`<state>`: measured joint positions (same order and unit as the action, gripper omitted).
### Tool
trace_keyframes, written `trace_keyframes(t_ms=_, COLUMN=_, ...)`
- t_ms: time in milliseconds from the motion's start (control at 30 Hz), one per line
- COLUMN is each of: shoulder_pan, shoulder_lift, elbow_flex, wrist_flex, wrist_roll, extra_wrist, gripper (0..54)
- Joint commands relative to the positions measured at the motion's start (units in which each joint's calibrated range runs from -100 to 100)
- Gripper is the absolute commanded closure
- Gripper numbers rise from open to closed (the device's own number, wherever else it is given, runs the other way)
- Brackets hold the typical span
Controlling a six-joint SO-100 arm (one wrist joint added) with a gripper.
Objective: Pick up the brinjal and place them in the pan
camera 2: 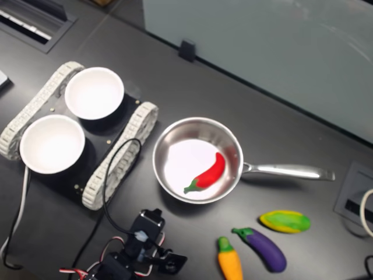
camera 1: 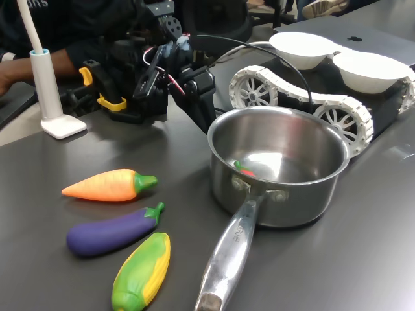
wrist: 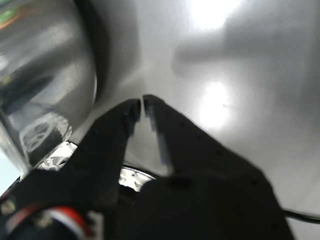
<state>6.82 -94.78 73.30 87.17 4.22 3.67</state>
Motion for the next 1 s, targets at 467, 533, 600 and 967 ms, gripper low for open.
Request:
trace_keyframes(t_ms=467, shoulder_pan=9.3, shoulder_lift=7.6, elbow_flex=-16.6, wrist_flex=5.6, wrist_roll=2.1, extra_wrist=-0.6, gripper=53.3)
trace_keyframes(t_ms=533, shoulder_pan=11.3, shoulder_lift=7.9, elbow_flex=-17.4, wrist_flex=5.5, wrist_roll=2.4, extra_wrist=-0.7, gripper=53.3)
trace_keyframes(t_ms=600, shoulder_pan=14.4, shoulder_lift=8.4, elbow_flex=-18.6, wrist_flex=5.5, wrist_roll=3.4, extra_wrist=-2.2, gripper=53.3)
trace_keyframes(t_ms=967, shoulder_pan=26.0, shoulder_lift=18.6, elbow_flex=-30.4, wrist_flex=6.9, wrist_roll=7.0, extra_wrist=-6.9, gripper=53.3)
